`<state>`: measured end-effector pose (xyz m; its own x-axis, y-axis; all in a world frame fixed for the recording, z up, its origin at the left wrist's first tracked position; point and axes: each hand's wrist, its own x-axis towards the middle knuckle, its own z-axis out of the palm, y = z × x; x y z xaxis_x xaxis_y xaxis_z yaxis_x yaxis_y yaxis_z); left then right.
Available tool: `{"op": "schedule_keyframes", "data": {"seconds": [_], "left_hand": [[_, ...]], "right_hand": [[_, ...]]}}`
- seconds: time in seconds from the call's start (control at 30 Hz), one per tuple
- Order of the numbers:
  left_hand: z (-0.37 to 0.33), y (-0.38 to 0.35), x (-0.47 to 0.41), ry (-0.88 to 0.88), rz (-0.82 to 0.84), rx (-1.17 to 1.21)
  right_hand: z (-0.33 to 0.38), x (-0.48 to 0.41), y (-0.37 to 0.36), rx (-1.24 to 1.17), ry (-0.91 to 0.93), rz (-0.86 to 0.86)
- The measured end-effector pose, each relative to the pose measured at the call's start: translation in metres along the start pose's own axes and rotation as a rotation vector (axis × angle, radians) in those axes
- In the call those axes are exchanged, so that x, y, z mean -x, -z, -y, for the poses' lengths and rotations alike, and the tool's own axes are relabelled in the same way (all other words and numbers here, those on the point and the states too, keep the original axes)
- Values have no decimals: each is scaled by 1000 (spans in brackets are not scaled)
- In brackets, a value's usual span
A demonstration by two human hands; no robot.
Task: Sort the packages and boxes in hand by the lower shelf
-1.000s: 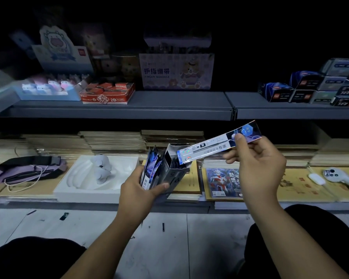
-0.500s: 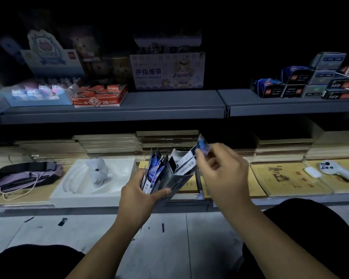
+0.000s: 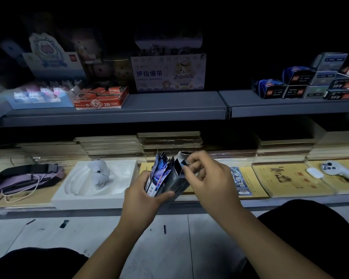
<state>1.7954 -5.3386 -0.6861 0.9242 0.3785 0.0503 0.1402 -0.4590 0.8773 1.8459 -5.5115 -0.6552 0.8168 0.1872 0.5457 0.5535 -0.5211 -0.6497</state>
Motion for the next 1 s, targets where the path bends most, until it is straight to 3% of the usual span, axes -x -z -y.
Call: {"op": "schedule_keyframes", "data": {"seconds": [0.33,0.53,0.67,0.83,1.0], "left_hand": [[-3,2,2,-17,8,-53],[3,0,1,-55,6,-178],[8,-5,2,-128,15,-288],[10,-6,3,-157,15,-338],[10,-7,3,-179,15,-410]], "right_hand": [[-5,-2,-3,17,-79,237],[5,-6,9,-172,-18,18],[11,-2,4,-250,-25,72],[5,0,-8,-307,-220,90],[7,3,-9,-160,-188,157]]}}
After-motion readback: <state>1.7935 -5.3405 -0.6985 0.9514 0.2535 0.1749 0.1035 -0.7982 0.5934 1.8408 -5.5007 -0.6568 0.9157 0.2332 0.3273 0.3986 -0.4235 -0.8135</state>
